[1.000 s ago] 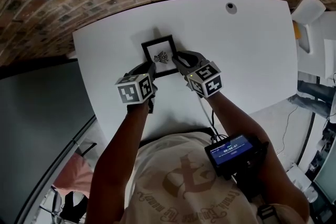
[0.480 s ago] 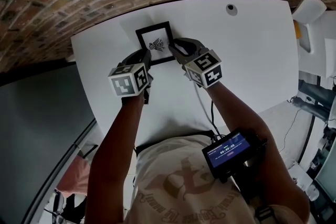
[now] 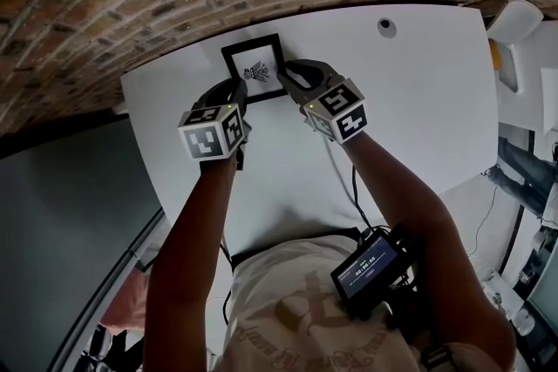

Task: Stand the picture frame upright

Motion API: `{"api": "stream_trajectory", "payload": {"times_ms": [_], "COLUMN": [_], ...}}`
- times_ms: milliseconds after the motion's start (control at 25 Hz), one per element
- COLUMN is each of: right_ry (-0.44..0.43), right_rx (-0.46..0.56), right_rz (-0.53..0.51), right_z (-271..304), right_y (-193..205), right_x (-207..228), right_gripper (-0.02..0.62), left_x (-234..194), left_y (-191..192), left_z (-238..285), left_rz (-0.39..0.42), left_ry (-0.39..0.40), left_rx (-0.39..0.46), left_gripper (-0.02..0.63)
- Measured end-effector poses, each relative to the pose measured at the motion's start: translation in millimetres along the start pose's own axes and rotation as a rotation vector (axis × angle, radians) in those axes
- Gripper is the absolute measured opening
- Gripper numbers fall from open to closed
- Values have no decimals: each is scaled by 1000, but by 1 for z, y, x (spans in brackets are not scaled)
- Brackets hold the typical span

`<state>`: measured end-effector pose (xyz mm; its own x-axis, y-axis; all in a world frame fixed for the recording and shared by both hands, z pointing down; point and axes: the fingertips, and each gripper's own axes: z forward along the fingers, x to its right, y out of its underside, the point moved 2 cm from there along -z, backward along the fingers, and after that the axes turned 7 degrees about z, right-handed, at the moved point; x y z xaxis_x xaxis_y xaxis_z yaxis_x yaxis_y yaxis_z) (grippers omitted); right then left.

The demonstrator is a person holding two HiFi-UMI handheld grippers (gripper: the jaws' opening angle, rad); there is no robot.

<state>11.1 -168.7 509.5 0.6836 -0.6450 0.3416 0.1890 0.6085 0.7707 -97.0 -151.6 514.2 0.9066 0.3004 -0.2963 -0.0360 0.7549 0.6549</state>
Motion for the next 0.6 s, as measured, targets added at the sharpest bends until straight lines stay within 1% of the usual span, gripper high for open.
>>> {"api": "stream_trajectory", "payload": {"times_ms": [200, 360, 520, 600], "right_ry": [5, 11, 21, 24], "right_rx": [6, 17, 28, 31], "right_rz": [-28, -46, -65, -75], "right_z": [13, 21, 29, 34], "right_y": [-14, -27, -39, -44], "right_x": [9, 18, 25, 28], "right_gripper": [92, 89, 87, 87], "left_x": [-10, -17, -24, -29], "left_y": [-16, -32, -45, -48], "left_z": [9, 18, 23, 29], "left_rz": [11, 36, 50, 52], "left_ry": [-12, -8, -26, -20], "left_rx": [14, 51, 64, 81], "left_gripper": [78, 78, 77, 77]}}
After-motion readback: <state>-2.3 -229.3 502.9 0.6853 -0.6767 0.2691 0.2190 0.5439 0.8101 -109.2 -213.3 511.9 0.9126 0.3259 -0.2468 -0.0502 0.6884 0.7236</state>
